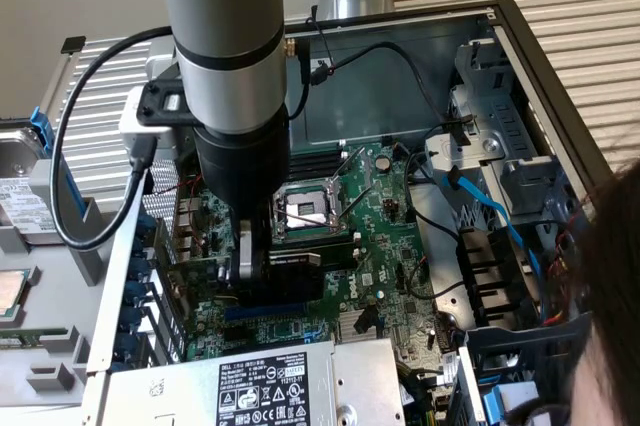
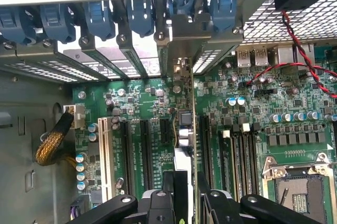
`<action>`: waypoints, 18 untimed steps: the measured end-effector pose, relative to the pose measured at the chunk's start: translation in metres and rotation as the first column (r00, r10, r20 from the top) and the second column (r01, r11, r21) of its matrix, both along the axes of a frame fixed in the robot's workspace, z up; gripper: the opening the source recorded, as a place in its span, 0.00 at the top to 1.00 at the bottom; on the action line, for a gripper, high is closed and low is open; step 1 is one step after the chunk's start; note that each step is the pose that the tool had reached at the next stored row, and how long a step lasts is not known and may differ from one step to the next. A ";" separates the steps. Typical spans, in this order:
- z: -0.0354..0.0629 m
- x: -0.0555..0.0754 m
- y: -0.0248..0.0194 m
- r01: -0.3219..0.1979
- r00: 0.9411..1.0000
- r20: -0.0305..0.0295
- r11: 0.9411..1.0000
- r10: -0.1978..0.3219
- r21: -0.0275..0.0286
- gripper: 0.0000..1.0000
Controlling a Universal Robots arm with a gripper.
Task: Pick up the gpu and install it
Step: 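Insert the gpu into the slot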
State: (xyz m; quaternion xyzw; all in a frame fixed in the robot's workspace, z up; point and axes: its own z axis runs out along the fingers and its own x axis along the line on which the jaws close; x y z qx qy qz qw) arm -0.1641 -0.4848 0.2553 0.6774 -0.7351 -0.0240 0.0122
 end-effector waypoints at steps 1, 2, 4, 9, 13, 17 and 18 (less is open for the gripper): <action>-0.0002 0.000 0.0000 0.000 1.000 0.001 1.000 0.000 0.000 0.73; -0.0003 0.000 0.0000 0.000 1.000 0.003 1.000 0.000 0.000 0.73; -0.0007 0.000 0.0001 0.000 1.000 0.008 1.000 0.000 0.000 0.73; -0.0018 0.000 0.0000 0.000 1.000 0.025 1.000 0.000 0.000 0.73; -0.0020 0.000 0.0000 0.000 1.000 0.026 1.000 0.000 0.000 0.73; -0.0023 0.000 0.0000 0.000 1.000 0.027 1.000 0.000 0.000 0.73; -0.0028 -0.001 0.0000 0.000 1.000 0.028 1.000 0.000 0.000 0.73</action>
